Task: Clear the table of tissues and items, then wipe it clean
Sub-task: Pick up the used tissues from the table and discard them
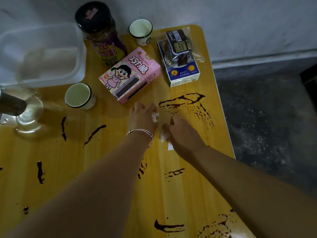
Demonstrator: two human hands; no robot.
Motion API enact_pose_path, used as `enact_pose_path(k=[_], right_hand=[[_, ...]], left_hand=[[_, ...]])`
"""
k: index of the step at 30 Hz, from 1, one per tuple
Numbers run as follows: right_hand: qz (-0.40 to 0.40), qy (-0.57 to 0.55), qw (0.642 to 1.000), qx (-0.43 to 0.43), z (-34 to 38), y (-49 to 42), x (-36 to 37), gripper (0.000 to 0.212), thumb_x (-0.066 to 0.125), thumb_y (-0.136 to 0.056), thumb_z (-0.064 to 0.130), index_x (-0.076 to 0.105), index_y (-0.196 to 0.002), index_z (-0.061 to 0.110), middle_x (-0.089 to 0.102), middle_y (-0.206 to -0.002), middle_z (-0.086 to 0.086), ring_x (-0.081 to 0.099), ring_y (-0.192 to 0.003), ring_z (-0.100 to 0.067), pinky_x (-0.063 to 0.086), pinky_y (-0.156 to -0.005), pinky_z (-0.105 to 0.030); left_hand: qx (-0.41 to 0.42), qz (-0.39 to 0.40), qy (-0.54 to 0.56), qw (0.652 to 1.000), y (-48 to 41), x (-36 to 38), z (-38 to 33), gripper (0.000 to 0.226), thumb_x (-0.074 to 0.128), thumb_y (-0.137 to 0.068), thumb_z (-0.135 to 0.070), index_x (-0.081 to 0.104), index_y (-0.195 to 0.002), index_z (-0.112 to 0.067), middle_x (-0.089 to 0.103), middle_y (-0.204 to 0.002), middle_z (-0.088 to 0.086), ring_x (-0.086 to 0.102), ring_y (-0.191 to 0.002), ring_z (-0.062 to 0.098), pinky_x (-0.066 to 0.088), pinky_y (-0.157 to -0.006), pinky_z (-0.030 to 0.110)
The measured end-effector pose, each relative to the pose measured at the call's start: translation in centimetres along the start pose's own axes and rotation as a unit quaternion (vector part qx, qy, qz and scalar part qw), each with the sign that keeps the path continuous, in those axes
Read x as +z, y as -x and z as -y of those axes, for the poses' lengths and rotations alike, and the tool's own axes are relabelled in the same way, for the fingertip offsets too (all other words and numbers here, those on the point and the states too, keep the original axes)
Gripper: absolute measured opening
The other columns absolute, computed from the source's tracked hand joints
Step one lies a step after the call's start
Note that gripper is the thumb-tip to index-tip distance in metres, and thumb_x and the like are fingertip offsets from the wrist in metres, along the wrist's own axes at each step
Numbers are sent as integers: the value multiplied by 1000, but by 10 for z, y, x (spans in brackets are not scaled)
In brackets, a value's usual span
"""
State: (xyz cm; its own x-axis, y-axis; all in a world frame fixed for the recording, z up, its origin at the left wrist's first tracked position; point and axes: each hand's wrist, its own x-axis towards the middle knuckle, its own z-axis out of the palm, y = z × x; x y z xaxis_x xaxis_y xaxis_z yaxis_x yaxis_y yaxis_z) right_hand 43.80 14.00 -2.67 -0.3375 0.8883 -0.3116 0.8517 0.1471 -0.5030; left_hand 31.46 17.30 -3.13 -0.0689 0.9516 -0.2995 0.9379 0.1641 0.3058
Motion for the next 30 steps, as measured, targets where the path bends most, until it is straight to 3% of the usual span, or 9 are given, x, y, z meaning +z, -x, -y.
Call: enact_pose_path(k=[2,4,6,9,13,18,25,28,30], right_hand=[[13,42,999,-18,-4,-4,-1,22,57,-89,9,61,-111,8,50,-109,-9,53,-102,-28,44,-78,-31],[7,34,999,-28,-9,-5,-5,17,62,-86,12,65,-101,5,55,-105,-11,55,-97,-26,35,-67,-24],[-29,-46,999,-3,-13,-3,-10,12,61,-84,9,66,-89,-1,58,-95,-13,54,-88,-25,27,-58,-26],[-74,-170,981,57,-19,4,-19,5,64,-82,4,65,-78,0,57,-82,-7,51,-73,-16,36,-55,-23],[-89,-221,964,120,-26,21,-24,33,55,-85,-4,53,-62,20,59,-79,-7,54,-66,-18,41,-51,-21],[-127,-232,948,175,-33,63,-22,17,53,-85,-5,60,-76,8,56,-74,-7,51,-64,-18,37,-45,-15],[-170,-219,936,218,-39,115,-8,8,55,-84,-3,63,-86,-3,57,-77,-13,51,-68,-20,40,-51,-25],[-185,-234,928,222,-44,134,3,7,56,-84,0,62,-81,0,58,-74,-12,53,-67,-21,41,-51,-23],[-200,-241,921,231,-49,148,9,12,58,-85,2,59,-75,9,58,-73,-10,55,-69,-22,44,-51,-18]], left_hand=[[-9,4,17,1000,1,2,-1,23,59,-84,-10,59,-106,-12,47,-114,13,49,-103,32,41,-80,32],[-10,17,20,1000,3,1,-2,18,58,-85,-11,61,-102,-7,49,-113,15,53,-100,31,40,-74,30],[-11,24,46,999,7,1,-2,17,61,-84,-10,61,-100,-5,51,-113,15,54,-99,30,38,-70,27],[-16,28,113,993,18,0,-5,16,66,-81,-9,63,-95,-3,55,-110,14,55,-97,27,39,-68,26],[2,56,159,986,41,1,-15,15,67,-79,-8,63,-93,-5,59,-107,12,56,-93,24,44,-72,27],[6,82,191,978,71,6,-30,16,62,-83,-7,61,-99,-9,62,-103,8,59,-92,23,47,-71,27],[124,102,83,984,88,21,-42,62,56,-82,8,44,-133,-26,40,-134,5,52,-111,23,44,-94,28],[112,108,28,987,83,33,-48,50,55,-83,6,51,-125,-21,37,-134,7,54,-105,24,41,-86,22],[104,108,-29,988,80,40,-54,37,59,-83,-1,54,-118,-15,40,-131,11,55,-104,26,42,-84,26]])
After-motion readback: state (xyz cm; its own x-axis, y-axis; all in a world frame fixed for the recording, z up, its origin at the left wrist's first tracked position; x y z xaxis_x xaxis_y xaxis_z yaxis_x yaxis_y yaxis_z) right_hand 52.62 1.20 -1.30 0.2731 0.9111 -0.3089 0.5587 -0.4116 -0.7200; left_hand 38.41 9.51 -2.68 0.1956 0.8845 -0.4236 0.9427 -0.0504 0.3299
